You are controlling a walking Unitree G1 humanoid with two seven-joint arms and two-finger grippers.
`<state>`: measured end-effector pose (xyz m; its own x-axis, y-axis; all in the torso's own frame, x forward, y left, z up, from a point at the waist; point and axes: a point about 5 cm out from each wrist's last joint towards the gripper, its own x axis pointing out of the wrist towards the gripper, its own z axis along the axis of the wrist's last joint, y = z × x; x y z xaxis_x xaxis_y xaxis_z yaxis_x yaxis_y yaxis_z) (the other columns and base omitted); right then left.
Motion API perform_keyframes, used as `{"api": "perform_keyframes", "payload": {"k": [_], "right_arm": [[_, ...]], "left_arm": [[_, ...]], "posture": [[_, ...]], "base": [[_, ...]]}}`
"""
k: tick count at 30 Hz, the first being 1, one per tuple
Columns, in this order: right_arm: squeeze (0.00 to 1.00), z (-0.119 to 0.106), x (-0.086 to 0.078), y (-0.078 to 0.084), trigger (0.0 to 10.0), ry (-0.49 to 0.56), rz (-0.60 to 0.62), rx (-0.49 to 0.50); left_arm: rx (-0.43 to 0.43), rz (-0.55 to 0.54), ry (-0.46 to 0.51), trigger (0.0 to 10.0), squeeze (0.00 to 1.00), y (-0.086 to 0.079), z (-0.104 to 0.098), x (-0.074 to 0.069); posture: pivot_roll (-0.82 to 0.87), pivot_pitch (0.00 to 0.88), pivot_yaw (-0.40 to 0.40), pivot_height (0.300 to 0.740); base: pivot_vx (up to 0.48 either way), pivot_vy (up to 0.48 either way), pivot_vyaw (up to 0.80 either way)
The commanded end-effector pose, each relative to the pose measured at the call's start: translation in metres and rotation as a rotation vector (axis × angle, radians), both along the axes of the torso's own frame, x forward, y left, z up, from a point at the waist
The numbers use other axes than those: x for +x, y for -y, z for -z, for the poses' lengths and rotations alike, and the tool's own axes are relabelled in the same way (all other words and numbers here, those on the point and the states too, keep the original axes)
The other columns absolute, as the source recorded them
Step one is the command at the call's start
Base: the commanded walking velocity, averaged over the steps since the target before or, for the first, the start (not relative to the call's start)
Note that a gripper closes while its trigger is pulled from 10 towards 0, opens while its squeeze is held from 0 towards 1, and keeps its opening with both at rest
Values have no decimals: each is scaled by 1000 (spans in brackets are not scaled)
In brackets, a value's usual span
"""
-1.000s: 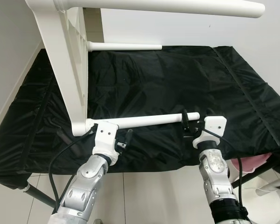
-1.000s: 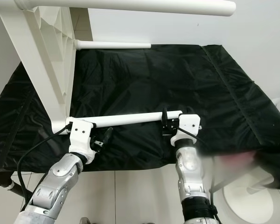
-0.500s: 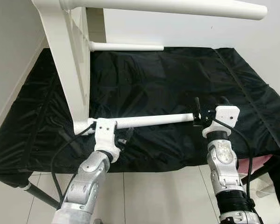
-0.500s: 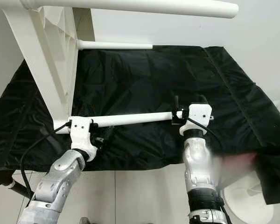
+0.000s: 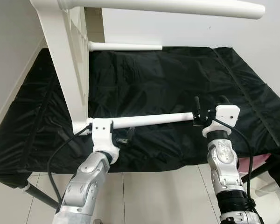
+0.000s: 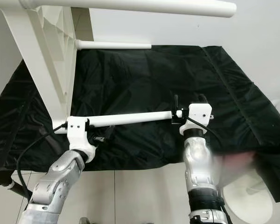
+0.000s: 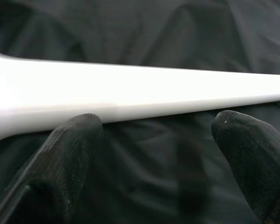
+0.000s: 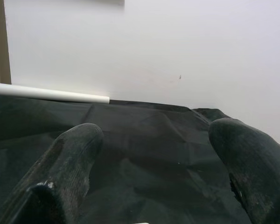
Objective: Building children table
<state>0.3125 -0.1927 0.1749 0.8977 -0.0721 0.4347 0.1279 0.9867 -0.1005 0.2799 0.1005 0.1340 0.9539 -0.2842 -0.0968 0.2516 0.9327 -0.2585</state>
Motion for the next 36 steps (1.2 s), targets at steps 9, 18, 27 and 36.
{"api": "perform_keyframes", "payload": {"k": [9,18,27,36], "right_arm": [[0,26,-10,-9,10000,-96,-65,113],[0,38,-18,-21,10000,-123,-111,17],[0,29,-15,-32,10000,-83,-131,28],[0,31,-17,-37,10000,-93,-135,-7]], "left_arm": [[267,29,245,10000,0,-5,-12,-11],[238,4,278,10000,0,-15,-22,-4],[278,13,309,10000,0,-23,-29,4],[293,31,319,10000,0,-27,-26,4]], "posture": [[44,78,-23,740],[13,78,89,740],[-46,104,135,740],[-42,134,111,740]], "base": [[0,0,0],[0,0,0],[0,0,0],[0,0,0]]}}
